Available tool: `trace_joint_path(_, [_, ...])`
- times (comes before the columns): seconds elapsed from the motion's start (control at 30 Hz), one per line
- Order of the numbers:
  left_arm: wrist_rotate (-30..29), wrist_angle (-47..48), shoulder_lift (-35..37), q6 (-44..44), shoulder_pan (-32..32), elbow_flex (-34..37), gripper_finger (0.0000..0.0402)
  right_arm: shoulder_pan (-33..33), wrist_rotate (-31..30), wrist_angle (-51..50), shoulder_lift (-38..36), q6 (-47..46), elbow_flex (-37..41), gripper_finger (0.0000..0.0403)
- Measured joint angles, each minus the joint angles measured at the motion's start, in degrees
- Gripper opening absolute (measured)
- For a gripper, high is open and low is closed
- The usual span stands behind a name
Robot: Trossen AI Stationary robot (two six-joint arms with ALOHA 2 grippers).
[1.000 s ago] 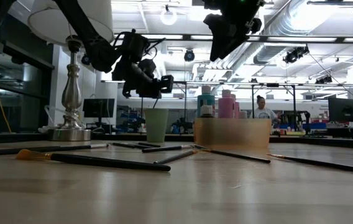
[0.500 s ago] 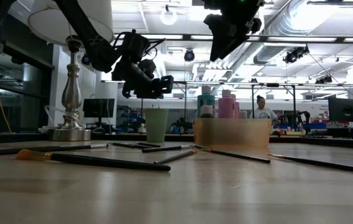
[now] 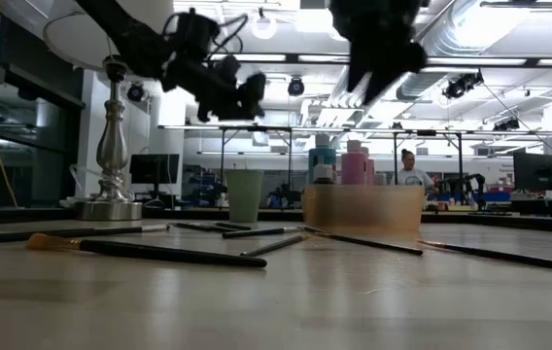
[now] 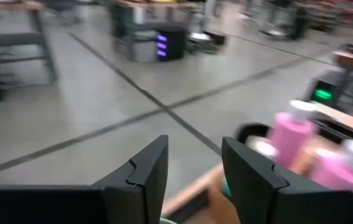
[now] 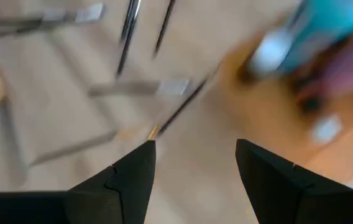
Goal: Pick & Place Paint Supplies
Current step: Put the yellow paint brush into the green cup
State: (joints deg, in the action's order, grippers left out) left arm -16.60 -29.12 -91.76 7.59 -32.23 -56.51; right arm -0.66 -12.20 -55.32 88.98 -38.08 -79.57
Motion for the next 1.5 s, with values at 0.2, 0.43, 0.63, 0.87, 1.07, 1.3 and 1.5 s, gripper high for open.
trace_joint_path(0.2, [13.4, 5.3, 6.5, 0.0, 0.0, 0.0, 0.0148, -0.9, 9.9, -7.5, 0.8, -13.6, 0.1, 0.0216])
trace_joint_path(0.43, [19.8, 11.5, 12.8, 0.0, 0.0, 0.0, 0.0148, -3.9, 9.6, -6.0, 1.3, -26.7, 4.7, 0.0216])
trace_joint_path(0.63, [23.5, 15.9, 15.6, -0.1, 0.0, 0.0, 0.0148, -5.7, 12.4, -0.6, 1.3, -32.9, 11.4, 0.0216])
trace_joint_path(0.87, [28.1, 16.9, 15.8, 0.2, 0.8, 0.0, 0.0148, -8.8, 13.2, 11.8, 1.3, -37.5, 18.8, 0.0216])
trace_joint_path(1.07, [28.3, 16.9, 15.8, 0.2, 2.5, 0.0, 0.0148, -10.6, 14.8, 15.4, 4.5, -35.2, 19.8, 0.0204])
trace_joint_path(1.3, [28.3, 17.8, 15.8, 0.2, 2.8, 0.0, 0.0148, -11.4, 18.3, 17.8, 9.3, -35.6, 19.8, 0.0163])
trace_joint_path(1.5, [28.3, 19.0, 15.8, 0.4, 2.8, 0.0, 0.0148, -11.3, 15.7, 19.8, 10.0, -35.3, 19.7, 0.0133])
